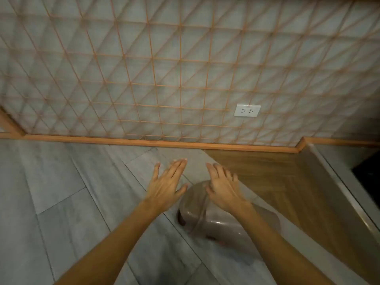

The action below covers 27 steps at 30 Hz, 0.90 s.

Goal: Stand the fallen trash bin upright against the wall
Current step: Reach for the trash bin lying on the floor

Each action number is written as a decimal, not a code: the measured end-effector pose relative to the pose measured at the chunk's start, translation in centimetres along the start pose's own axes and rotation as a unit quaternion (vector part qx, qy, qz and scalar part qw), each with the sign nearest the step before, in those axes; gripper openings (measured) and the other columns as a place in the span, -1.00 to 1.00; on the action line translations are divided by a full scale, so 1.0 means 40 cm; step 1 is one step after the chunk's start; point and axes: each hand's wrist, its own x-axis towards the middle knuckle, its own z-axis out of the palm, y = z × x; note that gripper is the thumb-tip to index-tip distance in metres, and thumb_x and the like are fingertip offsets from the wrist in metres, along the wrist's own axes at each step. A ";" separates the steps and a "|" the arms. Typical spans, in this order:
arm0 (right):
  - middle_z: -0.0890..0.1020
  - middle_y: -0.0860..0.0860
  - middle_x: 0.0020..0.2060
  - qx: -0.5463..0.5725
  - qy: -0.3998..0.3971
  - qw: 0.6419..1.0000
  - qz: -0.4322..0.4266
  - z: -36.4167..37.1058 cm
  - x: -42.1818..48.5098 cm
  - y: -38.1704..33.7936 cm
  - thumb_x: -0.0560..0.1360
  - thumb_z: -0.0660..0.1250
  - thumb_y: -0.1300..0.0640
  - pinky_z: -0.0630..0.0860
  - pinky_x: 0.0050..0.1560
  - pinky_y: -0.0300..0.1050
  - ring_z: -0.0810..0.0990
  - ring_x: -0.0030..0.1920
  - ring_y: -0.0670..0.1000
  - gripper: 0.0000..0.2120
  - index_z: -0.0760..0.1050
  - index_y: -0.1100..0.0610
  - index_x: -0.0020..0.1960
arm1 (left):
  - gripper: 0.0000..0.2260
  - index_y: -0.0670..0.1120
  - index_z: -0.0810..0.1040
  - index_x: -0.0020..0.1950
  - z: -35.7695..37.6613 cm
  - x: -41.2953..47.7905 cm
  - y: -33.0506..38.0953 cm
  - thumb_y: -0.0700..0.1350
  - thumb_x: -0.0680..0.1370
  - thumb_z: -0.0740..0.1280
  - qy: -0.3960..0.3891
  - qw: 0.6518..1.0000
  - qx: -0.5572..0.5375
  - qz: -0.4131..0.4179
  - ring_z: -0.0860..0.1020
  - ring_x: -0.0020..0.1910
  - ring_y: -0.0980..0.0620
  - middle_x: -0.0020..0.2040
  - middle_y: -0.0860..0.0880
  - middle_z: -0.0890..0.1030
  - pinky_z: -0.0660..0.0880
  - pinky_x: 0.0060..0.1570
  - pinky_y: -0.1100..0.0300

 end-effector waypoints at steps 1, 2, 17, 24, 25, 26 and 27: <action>0.21 0.10 0.49 0.007 -0.008 1.000 0.013 0.024 -0.005 0.002 0.55 0.17 0.00 0.19 0.37 0.25 0.21 0.45 0.21 -0.38 0.03 0.08 0.54 | -0.39 -0.09 0.20 0.54 0.027 -0.006 -0.004 0.19 0.56 0.05 -0.006 1.000 -0.003 -0.005 0.34 0.45 0.00 0.49 -0.03 0.36 0.14 0.38 -0.26; 0.22 0.11 0.48 0.016 -0.011 1.000 0.021 0.044 -0.007 0.005 0.56 0.17 0.00 0.20 0.36 0.25 0.22 0.44 0.22 -0.39 0.04 0.08 0.53 | -0.38 -0.08 0.17 0.55 0.049 -0.009 -0.006 0.20 0.56 0.01 -0.012 1.000 -0.006 -0.010 0.30 0.47 0.01 0.51 -0.02 0.33 0.10 0.40 -0.25; 0.30 0.28 0.40 0.233 -0.022 0.950 0.205 0.218 0.035 -0.038 0.50 0.26 0.32 0.43 0.22 -0.05 0.40 0.31 0.20 -0.20 -0.20 0.29 0.54 | -0.41 -0.05 0.01 0.57 0.246 -0.114 -0.024 0.10 0.61 0.14 -0.050 0.935 -0.215 -0.278 0.20 0.50 -0.07 0.57 -0.06 0.15 0.04 0.43 -0.23; 0.48 0.26 0.27 0.276 -0.003 0.926 0.256 0.205 0.040 -0.052 0.51 0.22 0.37 0.47 0.14 -0.11 0.51 0.22 0.20 -0.40 0.11 0.35 0.50 | -0.35 -0.05 -0.07 0.58 0.264 -0.123 -0.005 0.19 0.60 0.08 -0.014 0.828 -0.394 -0.398 0.17 0.50 -0.20 0.58 -0.15 0.08 0.10 0.46 -0.17; 0.50 0.27 0.24 0.275 -0.001 0.925 0.263 0.203 0.039 -0.050 0.50 0.23 0.35 0.49 0.10 -0.12 0.53 0.19 0.20 -0.46 0.20 0.36 0.46 | -0.35 -0.06 -0.07 0.58 0.263 -0.126 -0.006 0.19 0.60 0.08 -0.002 0.805 -0.424 -0.416 0.15 0.51 -0.20 0.58 -0.16 0.07 0.13 0.45 -0.15; 0.52 0.27 0.22 0.282 0.000 0.921 0.271 0.198 0.037 -0.049 0.50 0.23 0.34 0.49 0.06 -0.13 0.54 0.17 0.20 -0.48 0.23 0.36 0.44 | -0.35 -0.06 -0.07 0.58 0.263 -0.126 -0.009 0.19 0.61 0.08 0.008 0.779 -0.451 -0.436 0.14 0.52 -0.20 0.58 -0.16 0.06 0.15 0.44 -0.12; 0.52 0.26 0.21 0.289 0.003 0.917 0.275 0.193 0.035 -0.048 0.50 0.23 0.33 0.48 0.02 -0.14 0.54 0.16 0.20 -0.49 0.24 0.35 0.43 | -0.36 -0.06 -0.06 0.58 0.263 -0.127 -0.014 0.19 0.61 0.07 0.015 0.753 -0.472 -0.458 0.13 0.52 -0.20 0.58 -0.17 0.07 0.15 0.44 -0.12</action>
